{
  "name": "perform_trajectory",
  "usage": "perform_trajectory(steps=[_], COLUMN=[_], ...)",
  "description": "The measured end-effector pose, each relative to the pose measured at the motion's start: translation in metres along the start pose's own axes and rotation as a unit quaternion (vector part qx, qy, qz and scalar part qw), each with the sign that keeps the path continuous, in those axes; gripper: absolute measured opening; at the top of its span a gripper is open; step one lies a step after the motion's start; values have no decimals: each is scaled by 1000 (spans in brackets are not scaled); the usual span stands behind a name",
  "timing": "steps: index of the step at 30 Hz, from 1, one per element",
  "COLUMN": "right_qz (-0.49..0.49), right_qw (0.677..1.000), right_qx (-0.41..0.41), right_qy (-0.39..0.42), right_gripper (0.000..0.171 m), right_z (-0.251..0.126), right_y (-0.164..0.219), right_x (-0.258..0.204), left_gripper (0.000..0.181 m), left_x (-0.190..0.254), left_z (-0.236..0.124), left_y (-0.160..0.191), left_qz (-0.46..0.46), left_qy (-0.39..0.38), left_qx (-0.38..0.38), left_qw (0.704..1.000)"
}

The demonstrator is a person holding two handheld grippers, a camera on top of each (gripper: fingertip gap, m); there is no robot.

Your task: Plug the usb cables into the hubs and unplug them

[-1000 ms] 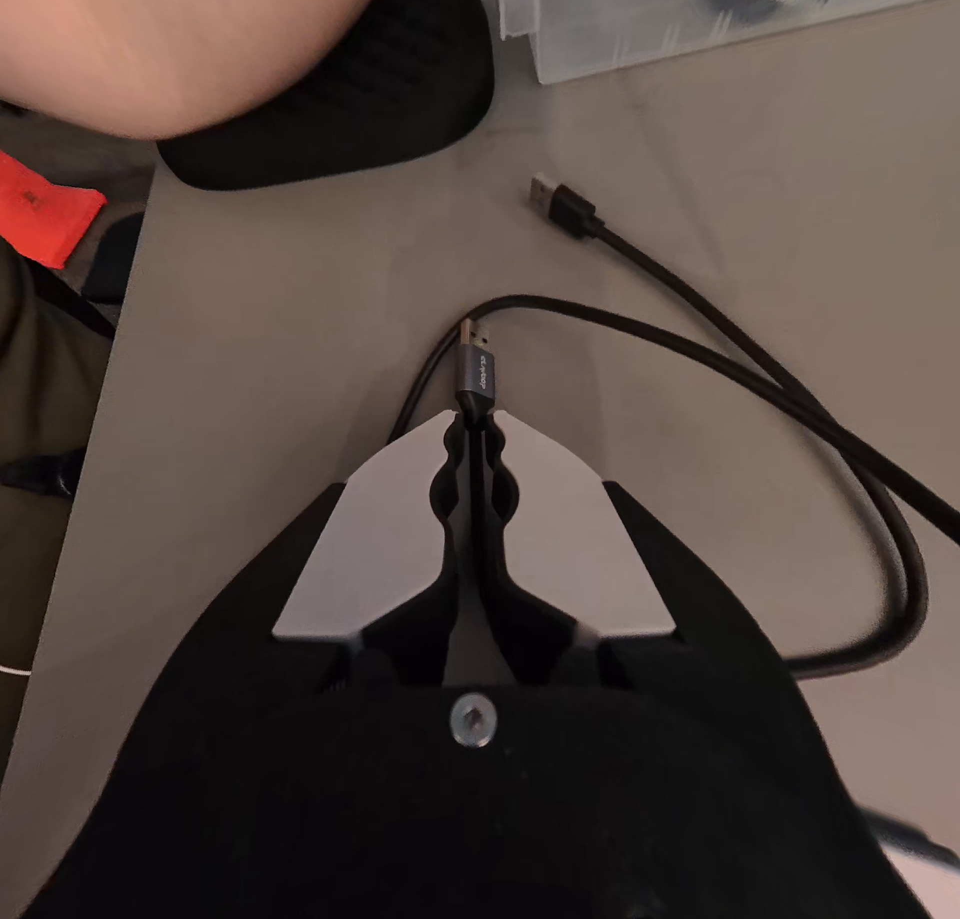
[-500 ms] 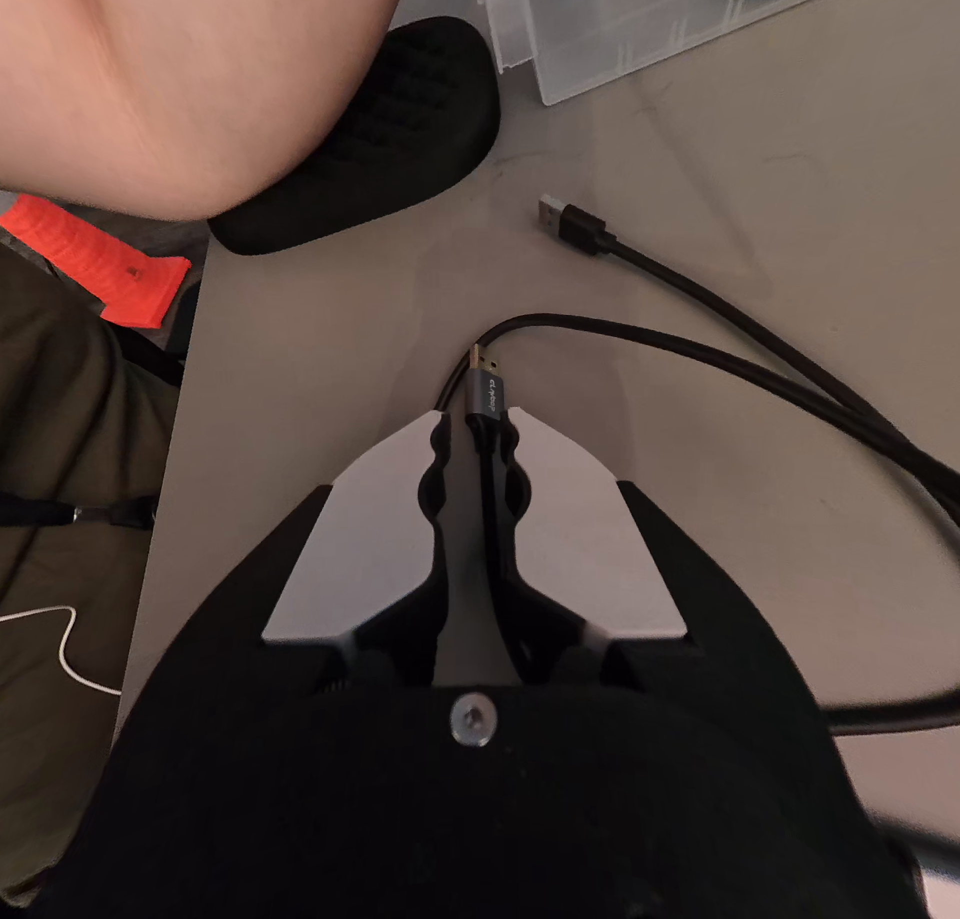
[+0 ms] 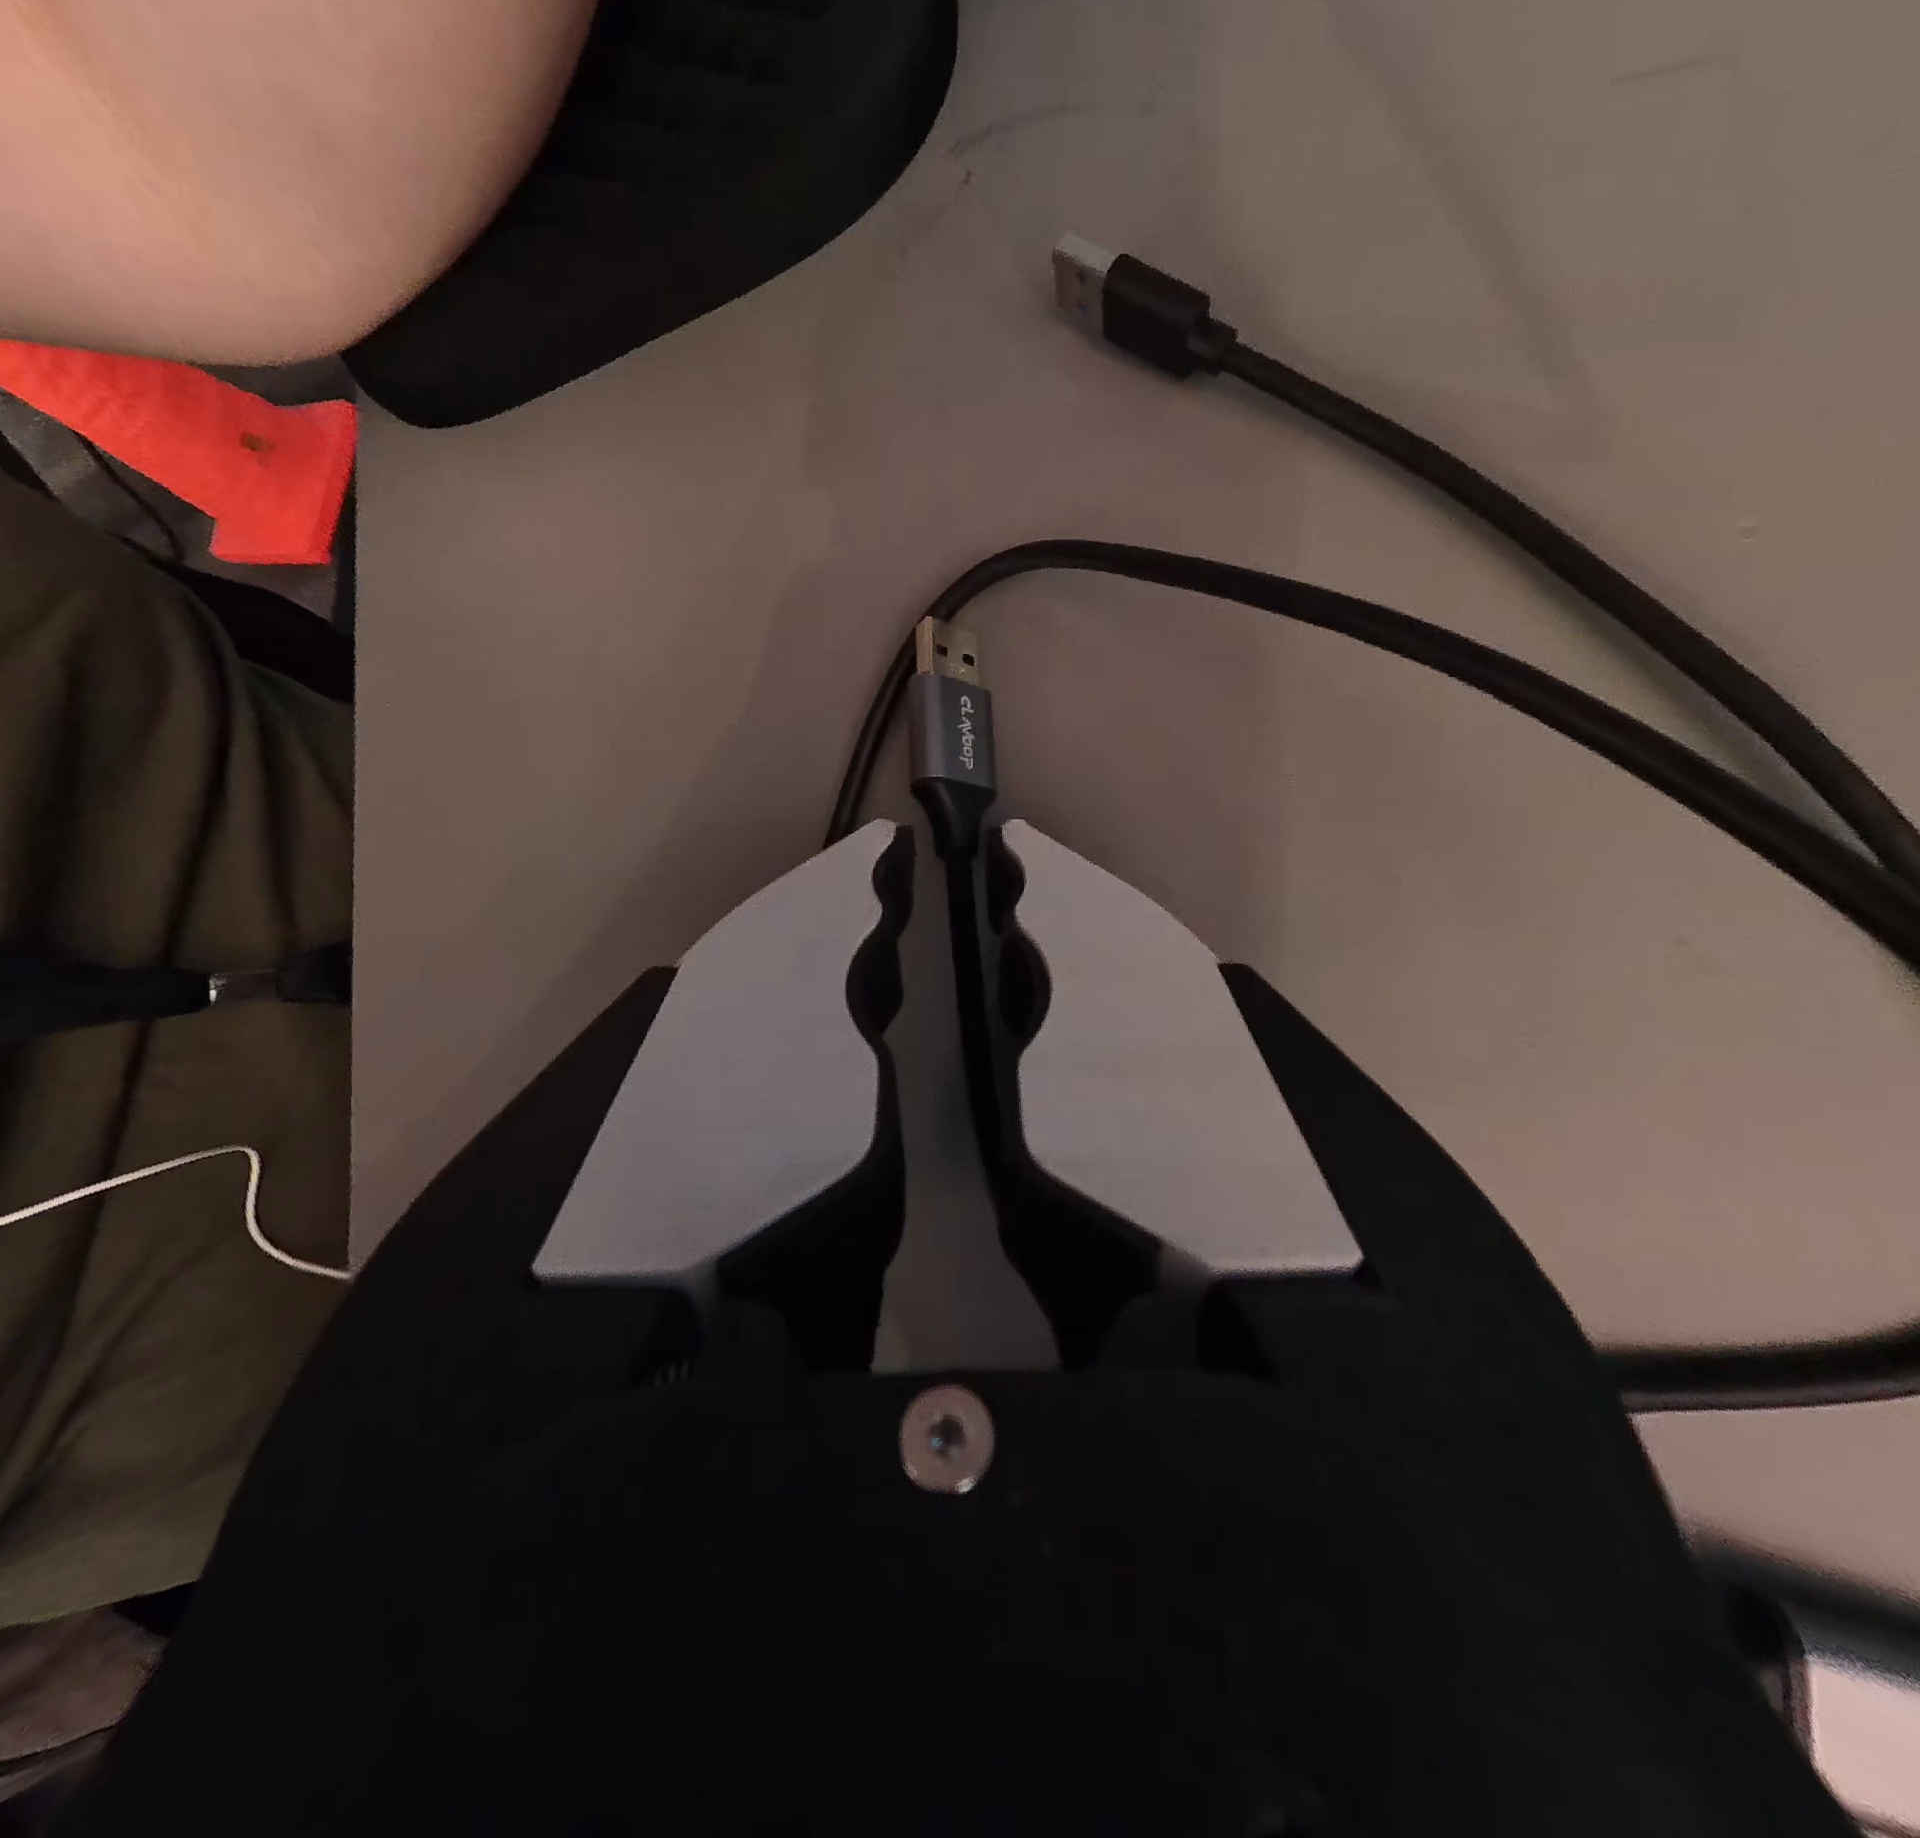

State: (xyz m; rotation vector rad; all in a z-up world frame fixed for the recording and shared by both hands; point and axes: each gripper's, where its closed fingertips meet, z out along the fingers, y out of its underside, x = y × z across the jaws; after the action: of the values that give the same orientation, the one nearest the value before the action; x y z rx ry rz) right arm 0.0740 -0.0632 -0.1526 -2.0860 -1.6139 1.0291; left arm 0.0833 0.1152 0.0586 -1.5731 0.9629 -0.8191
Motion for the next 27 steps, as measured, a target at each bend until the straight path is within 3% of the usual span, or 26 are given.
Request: perform_trajectory(steps=[16, 21, 27], right_qz=[8, -40, -121], right_qw=[999, 996, 971], right_qx=[1, 67, 136], right_qy=[-34, 32, 157], right_gripper=[8, 8, 8], right_z=[-3, -20, -72], right_y=[3, -9, -46], right_x=[-2, -9, -34], left_gripper=[26, 26, 26], left_x=[0, -1, -2], left_z=[1, -1, -1], left_y=[1, 0, -2], left_qz=[5, 2, 0], left_qy=[-3, -3, -7], left_qx=[-3, 1, 8], left_qw=[1000, 1000, 1000])
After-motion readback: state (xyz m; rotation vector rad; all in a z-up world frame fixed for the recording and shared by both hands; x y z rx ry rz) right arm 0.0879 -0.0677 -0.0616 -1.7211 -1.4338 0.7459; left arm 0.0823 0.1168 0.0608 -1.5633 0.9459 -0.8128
